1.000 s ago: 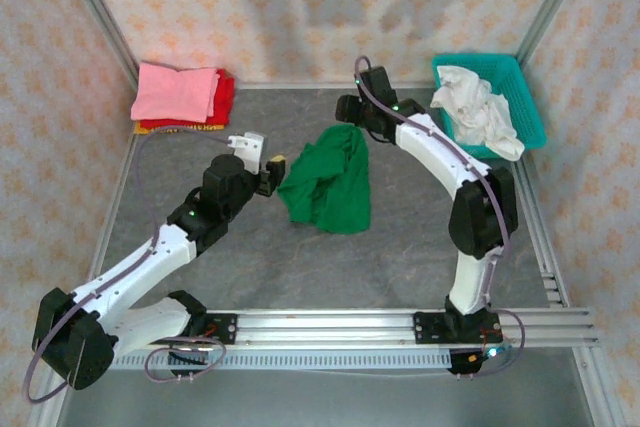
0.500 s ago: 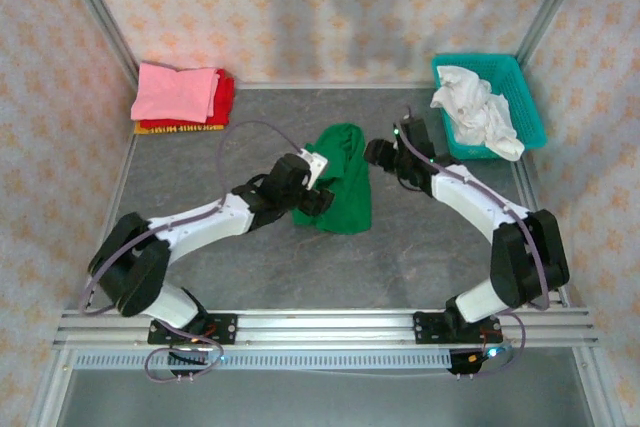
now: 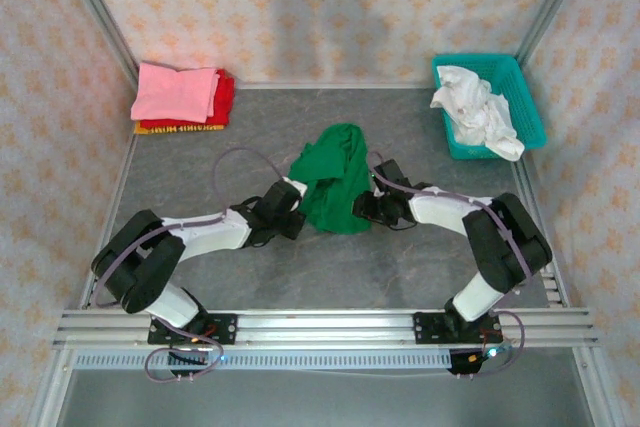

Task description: Fold and stack the t-shirts

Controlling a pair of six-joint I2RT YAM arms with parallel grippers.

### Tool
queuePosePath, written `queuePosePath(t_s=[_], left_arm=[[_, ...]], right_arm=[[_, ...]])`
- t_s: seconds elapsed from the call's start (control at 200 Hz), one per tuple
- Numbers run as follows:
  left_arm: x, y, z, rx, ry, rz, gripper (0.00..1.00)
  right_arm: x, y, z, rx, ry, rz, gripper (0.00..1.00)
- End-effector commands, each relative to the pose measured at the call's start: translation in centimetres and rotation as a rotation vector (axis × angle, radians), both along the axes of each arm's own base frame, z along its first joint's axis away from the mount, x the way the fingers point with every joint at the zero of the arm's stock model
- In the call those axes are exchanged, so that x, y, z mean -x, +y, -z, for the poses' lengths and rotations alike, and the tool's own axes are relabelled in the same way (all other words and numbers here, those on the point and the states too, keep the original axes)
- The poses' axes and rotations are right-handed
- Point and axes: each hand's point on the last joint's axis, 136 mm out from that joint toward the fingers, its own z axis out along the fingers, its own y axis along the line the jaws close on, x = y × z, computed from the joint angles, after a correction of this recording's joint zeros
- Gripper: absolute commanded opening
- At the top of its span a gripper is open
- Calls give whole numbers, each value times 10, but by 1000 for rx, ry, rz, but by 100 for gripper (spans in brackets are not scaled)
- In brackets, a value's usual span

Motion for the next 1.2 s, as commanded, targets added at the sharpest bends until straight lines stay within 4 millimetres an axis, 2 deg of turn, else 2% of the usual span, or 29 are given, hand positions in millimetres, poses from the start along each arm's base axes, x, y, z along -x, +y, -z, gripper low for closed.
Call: queuePosePath(t_s=[0.0,0.02,0.05,0.105,0.185,0.275,0.44,0.54,0.636,0.801,0.881,0.926,1.056,1.151,1.196], left_arm=[[-15,21,-25,33,-102,-124,20],[-15,25,-27,36,-109,-141,18],[-16,32,-32,47,-120,-167,14],[-19,42,-44,68,-148,-202,5],[-22,58,-67,68,-208,-251,0],[-24,79,-93,59,-271,-317,0],[-20,118,-136,45,-366,-429,0],[-16,121,-152,62,-396,-410,0],[-15,120,-158,67,-405,-396,0],[-16,104,-155,99,-378,-315,0],[-16,106,-158,86,-376,-319,0],[-16,111,-167,78,-396,-340,0],[-10,116,-209,96,-479,-329,0],[1,114,-249,129,-534,-285,0],[9,113,-270,154,-559,-255,0]], right_arm=[[-3,8,9,-8,-7,-15,26],[-4,6,9,6,-10,-8,17],[-7,3,7,21,-18,0,9],[-12,1,0,36,-39,8,0],[-22,-5,-20,44,-92,27,0],[-34,-18,-44,51,-141,60,0],[-55,-71,-92,136,-220,173,0],[-62,-96,-118,193,-280,228,0],[-65,-114,-127,207,-284,273,0],[-73,-123,-119,217,-260,293,0],[-75,-122,-127,204,-283,298,0],[-76,-122,-135,195,-307,302,0],[-72,-115,-179,138,-427,277,0],[-58,-104,-218,134,-532,218,0],[-45,-100,-246,125,-616,196,0]])
